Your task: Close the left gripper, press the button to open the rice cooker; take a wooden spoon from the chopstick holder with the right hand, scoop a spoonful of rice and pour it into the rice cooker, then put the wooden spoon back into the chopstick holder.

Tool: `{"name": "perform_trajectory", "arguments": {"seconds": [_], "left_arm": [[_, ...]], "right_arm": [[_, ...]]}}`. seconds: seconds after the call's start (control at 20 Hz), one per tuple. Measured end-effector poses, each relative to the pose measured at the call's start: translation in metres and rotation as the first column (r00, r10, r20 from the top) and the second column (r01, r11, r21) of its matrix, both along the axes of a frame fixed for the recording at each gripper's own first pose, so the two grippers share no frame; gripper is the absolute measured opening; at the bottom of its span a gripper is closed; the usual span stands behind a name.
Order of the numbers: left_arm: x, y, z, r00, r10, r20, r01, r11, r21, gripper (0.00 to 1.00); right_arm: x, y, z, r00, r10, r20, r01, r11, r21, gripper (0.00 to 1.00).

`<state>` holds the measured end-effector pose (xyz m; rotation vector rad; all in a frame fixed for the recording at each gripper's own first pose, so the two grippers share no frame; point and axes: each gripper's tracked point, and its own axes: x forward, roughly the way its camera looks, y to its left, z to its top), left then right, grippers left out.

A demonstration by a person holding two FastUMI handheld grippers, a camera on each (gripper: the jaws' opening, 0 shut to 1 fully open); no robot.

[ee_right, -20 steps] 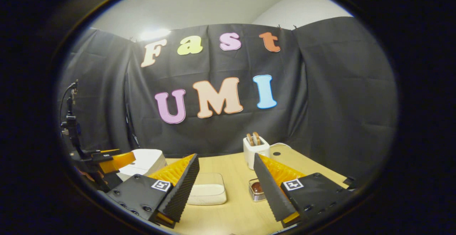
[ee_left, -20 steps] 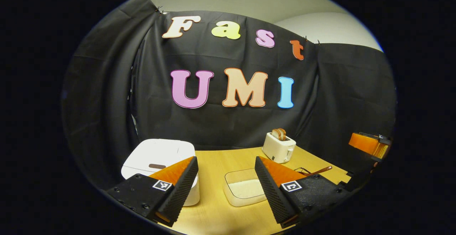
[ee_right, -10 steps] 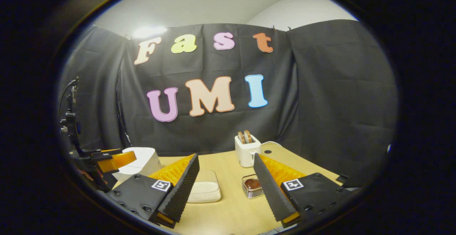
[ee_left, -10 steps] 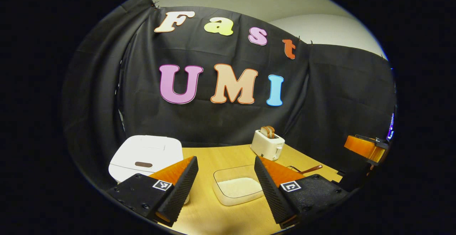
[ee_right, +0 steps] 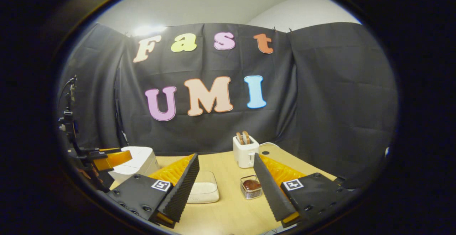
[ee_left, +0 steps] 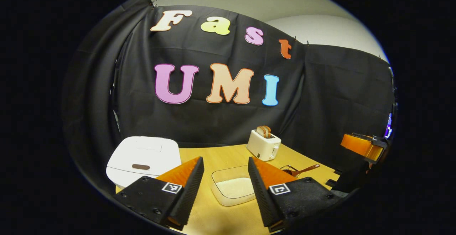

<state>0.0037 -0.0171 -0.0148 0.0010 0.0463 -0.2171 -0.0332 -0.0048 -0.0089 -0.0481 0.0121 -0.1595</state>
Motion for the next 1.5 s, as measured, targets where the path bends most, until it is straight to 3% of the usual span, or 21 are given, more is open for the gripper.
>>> {"name": "perform_trajectory", "arguments": {"seconds": [0.05, 0.1, 0.15, 0.25, 0.5, 0.6, 0.7, 1.2, 1.25, 1.5], "left_arm": [[0.000, 0.001, 0.001, 1.000, 0.003, 0.002, -0.003, 1.000, 0.004, 0.71], [0.001, 0.002, 0.000, 1.000, 0.004, 0.000, -0.004, 1.000, 0.005, 0.61], [0.001, 0.002, -0.001, 1.000, 0.001, -0.004, -0.001, 1.000, 0.005, 0.59], [0.000, 0.002, -0.005, 1.000, -0.002, -0.013, 0.002, 1.000, 0.010, 0.44], [0.003, 0.008, -0.007, 1.000, -0.003, -0.017, 0.003, 0.999, 0.038, 0.29], [0.004, 0.013, -0.007, 1.000, 0.010, -0.017, -0.009, 0.999, 0.046, 0.18], [0.007, 0.021, -0.010, 0.999, 0.043, -0.020, -0.042, 0.998, 0.053, 0.00], [0.036, 0.089, -0.021, 0.982, 0.189, -0.013, -0.188, 0.980, 0.066, 0.00], [0.040, 0.095, -0.021, 0.980, 0.199, -0.009, -0.198, 0.978, 0.061, 0.00], [0.059, 0.141, -0.035, 0.959, 0.281, -0.025, -0.278, 0.956, 0.092, 0.00]], "right_arm": [[0.001, 0.001, 0.001, 1.000, 0.002, 0.000, -0.002, 1.000, 0.000, 0.99], [0.002, 0.002, 0.000, 1.000, 0.004, -0.001, -0.004, 1.000, -0.001, 0.99], [0.003, 0.001, 0.000, 1.000, 0.005, -0.001, -0.005, 1.000, -0.001, 0.99], [0.004, 0.002, -0.001, 1.000, 0.005, -0.002, -0.005, 1.000, -0.002, 0.99], [0.008, 0.001, -0.005, 1.000, 0.001, -0.006, -0.001, 1.000, 0.000, 0.99], [0.010, 0.001, -0.004, 1.000, -0.002, -0.006, 0.002, 1.000, -0.001, 0.99], [0.011, 0.001, -0.006, 1.000, -0.003, -0.008, 0.003, 1.000, -0.001, 0.99], [0.016, 0.005, -0.014, 1.000, -0.004, -0.025, 0.004, 1.000, -0.023, 0.99], [0.015, 0.004, -0.014, 1.000, -0.008, -0.021, 0.008, 1.000, -0.028, 0.96], [0.012, 0.000, -0.018, 0.999, -0.023, -0.027, 0.023, 1.000, -0.019, 0.96]]}}
